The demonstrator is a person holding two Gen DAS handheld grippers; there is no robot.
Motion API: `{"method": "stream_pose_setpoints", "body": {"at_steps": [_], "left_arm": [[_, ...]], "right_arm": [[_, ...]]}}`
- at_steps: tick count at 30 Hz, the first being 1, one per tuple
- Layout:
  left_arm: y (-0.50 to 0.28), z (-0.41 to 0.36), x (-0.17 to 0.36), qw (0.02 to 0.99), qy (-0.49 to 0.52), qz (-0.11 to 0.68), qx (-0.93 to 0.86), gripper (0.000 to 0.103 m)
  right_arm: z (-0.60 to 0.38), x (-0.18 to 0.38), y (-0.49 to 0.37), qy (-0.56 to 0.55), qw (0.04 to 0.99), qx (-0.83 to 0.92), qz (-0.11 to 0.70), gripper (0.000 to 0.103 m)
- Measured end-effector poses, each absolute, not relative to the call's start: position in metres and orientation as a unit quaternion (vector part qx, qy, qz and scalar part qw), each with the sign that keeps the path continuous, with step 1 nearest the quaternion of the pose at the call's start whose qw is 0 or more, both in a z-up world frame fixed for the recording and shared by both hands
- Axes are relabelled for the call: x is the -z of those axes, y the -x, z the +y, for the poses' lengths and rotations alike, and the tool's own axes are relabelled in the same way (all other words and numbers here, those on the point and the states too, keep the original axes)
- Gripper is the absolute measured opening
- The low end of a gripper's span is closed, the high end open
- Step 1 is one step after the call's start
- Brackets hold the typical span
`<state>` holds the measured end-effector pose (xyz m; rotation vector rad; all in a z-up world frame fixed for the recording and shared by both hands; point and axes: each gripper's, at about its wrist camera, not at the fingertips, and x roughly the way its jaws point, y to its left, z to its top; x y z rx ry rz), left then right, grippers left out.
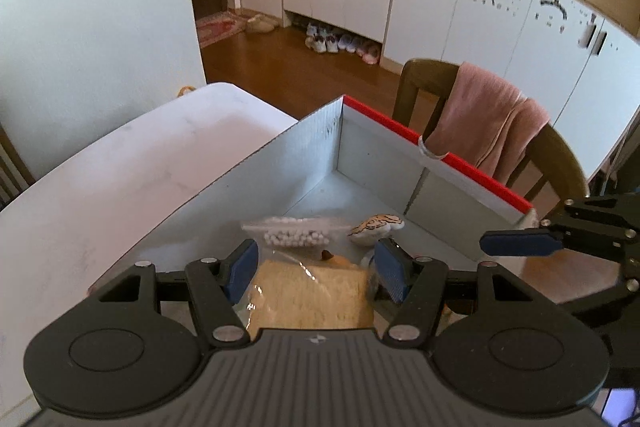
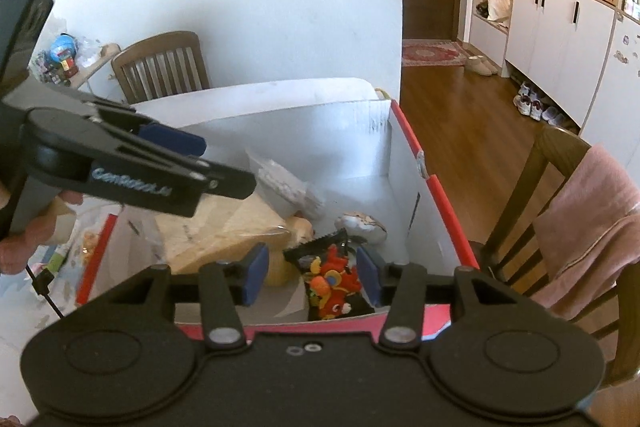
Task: Organize objects
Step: 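Open left tool releasing swab bag while right tool releases parrot toy, then withdraw both tools from the box back toward the glass mat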
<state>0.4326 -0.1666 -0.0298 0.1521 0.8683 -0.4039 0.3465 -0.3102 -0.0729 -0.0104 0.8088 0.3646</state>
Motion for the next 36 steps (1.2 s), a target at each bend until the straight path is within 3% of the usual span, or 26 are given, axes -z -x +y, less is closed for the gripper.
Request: {"method": "stream_pose_setpoints", "body": {"at_steps": [19, 21, 26, 36], "left_arm": [[-0.333, -0.125, -0.011, 0.913, -0.043, 0.356, 0.195, 0.065], [-0.321, -0.118, -0.013, 0.915, -0.042, 0.349, 0.196, 0.071], [-0.297, -0.093, -0.014, 0.918, -0.027, 0.344, 0.193, 0.073], [-0.257, -0.035, -0.009, 0.920, -0.011, 0.349, 0.177, 0.079]], "right_arm": [[-0.279, 0.040, -0.294, -0.002, 0.913, -0.191, 0.360, 0.062], [-0.272, 0.038, -0.288, -0.002, 0.914, -0.188, 0.359, 0.070], [-0.254, 0.035, -0.275, -0.010, 0.917, -0.187, 0.352, 0.087], [-0.204, 0.034, -0.252, -0.021, 0.918, -0.191, 0.348, 0.099]]}}
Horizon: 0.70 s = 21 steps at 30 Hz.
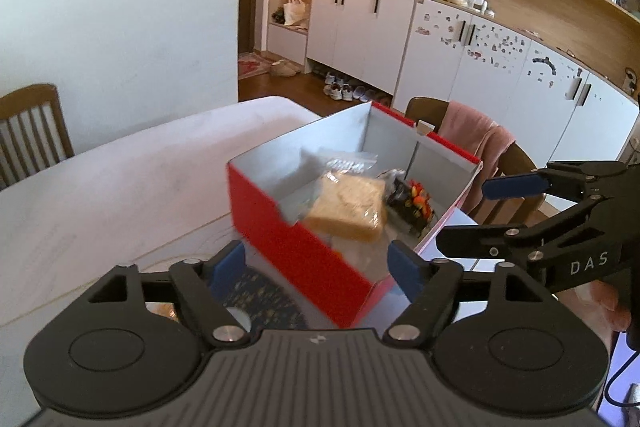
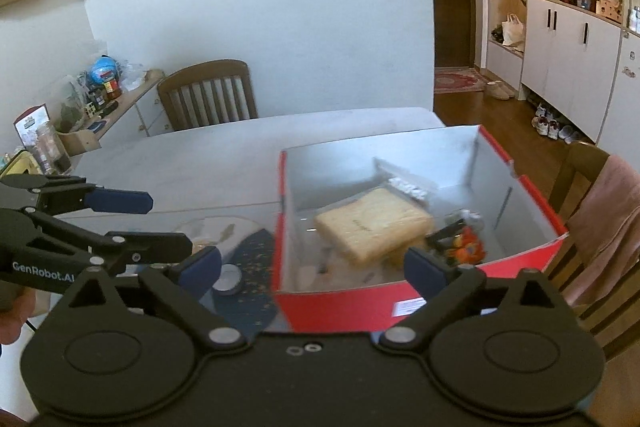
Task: Organize objects
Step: 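Withdraw both tools from the box back toward the glass mat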
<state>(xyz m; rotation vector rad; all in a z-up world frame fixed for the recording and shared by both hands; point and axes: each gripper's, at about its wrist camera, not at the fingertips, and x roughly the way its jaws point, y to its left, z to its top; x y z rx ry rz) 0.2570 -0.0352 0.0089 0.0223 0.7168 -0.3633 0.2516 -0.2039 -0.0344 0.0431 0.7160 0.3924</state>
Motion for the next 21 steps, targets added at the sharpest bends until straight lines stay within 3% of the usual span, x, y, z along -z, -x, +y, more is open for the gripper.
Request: {"method": "stream_pose_setpoints", "body": {"at_steps": [7, 10, 15, 18, 21], "left_arm": [[-0.235, 0.010, -0.004, 0.921, 0.016, 0.352, 0.167, 0.080], [-0.229, 0.029, 0.000, 0.921, 0.027, 0.355, 0.160, 0.090], [-0.220, 0.058, 0.012, 0.918, 0.039, 0.371, 0.137, 0.092], [-0.215, 0.074, 0.022, 0.915, 0.043, 0.379, 0.127, 0.103], [-0.208, 0.090, 0.032, 0.917, 0.046, 0.377, 0.121, 0.103]], "right_arm": [[-0.168, 0.038, -0.241, -0.021, 0.914, -0.196, 0.354, 0.102], [-0.153, 0.040, -0.238, -0.015, 0.912, -0.197, 0.359, 0.102], [-0.132, 0.046, -0.232, -0.004, 0.909, -0.196, 0.367, 0.102], [-0.121, 0.052, -0.232, 0.002, 0.908, -0.192, 0.373, 0.102], [-0.110, 0.058, -0.234, 0.006, 0.905, -0.187, 0.381, 0.102]]}}
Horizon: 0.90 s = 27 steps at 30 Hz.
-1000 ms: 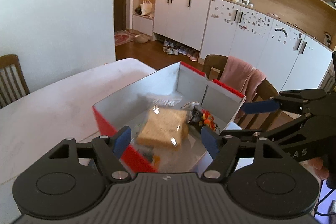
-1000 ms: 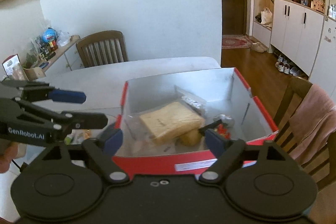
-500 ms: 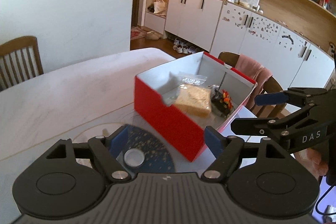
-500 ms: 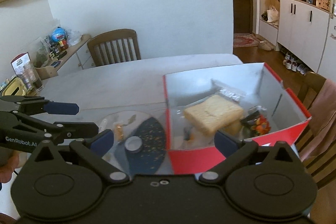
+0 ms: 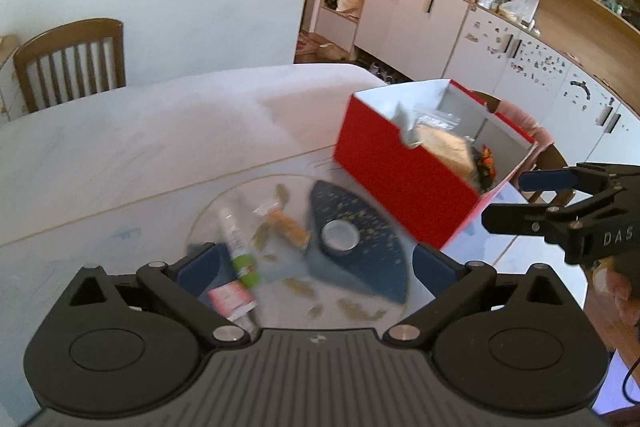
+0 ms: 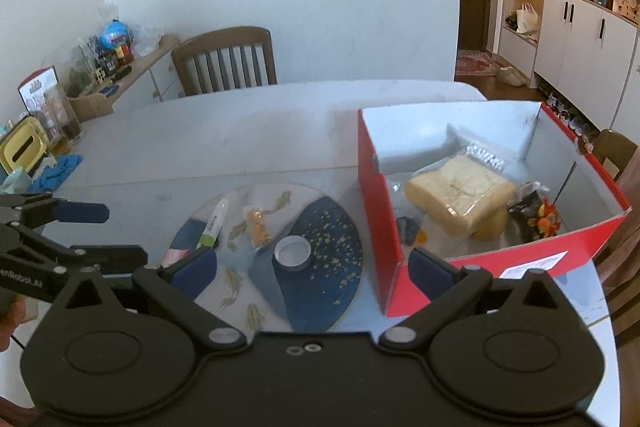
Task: Organize objects
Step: 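Withdraw both tools from the box back toward the glass mat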
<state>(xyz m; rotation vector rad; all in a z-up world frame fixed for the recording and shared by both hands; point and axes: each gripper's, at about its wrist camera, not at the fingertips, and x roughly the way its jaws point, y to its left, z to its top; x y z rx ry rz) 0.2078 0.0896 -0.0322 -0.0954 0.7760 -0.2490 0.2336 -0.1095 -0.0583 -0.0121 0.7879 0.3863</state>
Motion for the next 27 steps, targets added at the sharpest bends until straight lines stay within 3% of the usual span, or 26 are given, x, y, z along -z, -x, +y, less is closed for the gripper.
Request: {"method": "stream_pose_setpoints", "body": {"at_steps": [27], "left_arm": [[-0.223, 0.141, 0.135, 0.904, -0.015, 0.417, 0.092, 0.103]], "right_arm": [[-0.032, 0.131, -0.277, 0.070, 0.871, -0.188, 0.448, 0.100]]}}
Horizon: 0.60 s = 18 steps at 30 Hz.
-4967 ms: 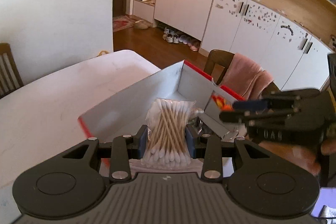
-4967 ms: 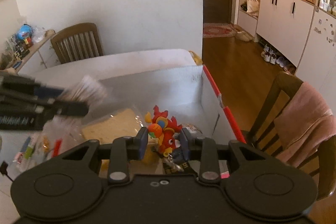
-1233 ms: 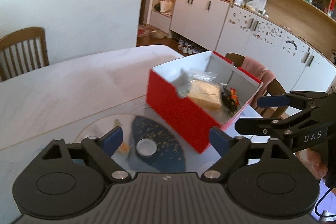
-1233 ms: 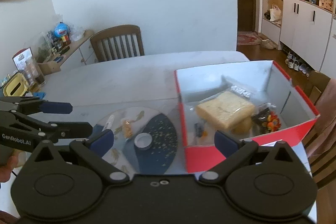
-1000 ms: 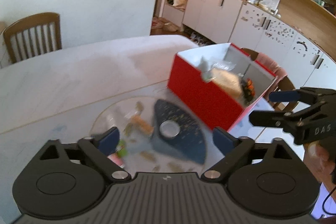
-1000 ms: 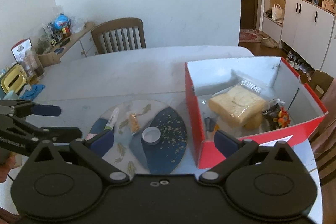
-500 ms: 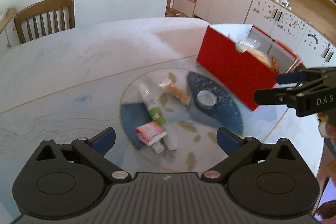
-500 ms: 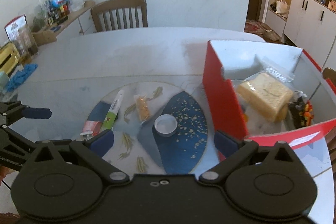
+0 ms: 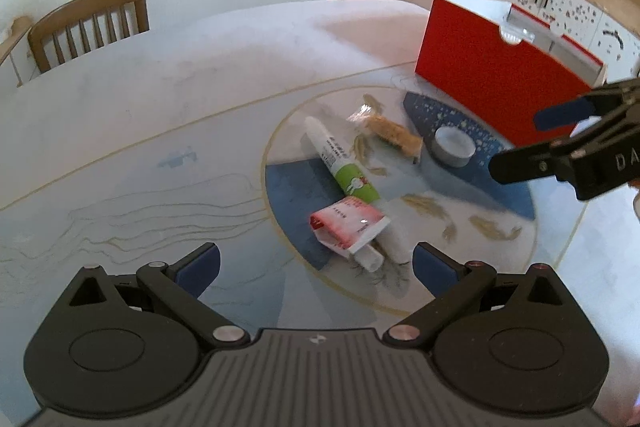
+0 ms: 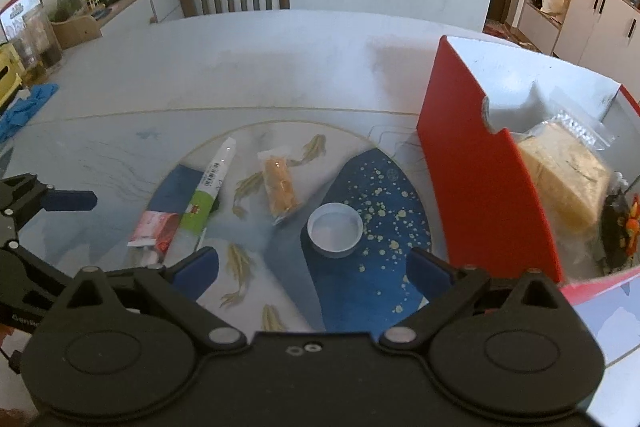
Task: Organize objects
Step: 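Withdraw both tools from the box back toward the glass mat, then close left tool on red-and-white toothpaste tube while right tool closes on white cup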
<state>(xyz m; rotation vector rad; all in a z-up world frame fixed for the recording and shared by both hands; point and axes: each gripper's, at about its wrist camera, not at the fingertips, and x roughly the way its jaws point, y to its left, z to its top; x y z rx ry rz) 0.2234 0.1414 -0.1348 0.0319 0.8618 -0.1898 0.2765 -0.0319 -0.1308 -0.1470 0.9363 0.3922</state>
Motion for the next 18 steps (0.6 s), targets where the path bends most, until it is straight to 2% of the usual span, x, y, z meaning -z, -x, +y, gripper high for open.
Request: {"method": "stream_pose_setpoints", "body": {"at_steps": [18], "left_arm": [[-0.233, 0.144, 0.151, 0.909, -0.042, 0.399, 0.116, 0.100]], "right_arm": [[-0.027, 0.166, -0.307, 0.082, 0.857, -0.167, 0.481, 0.088]]}}
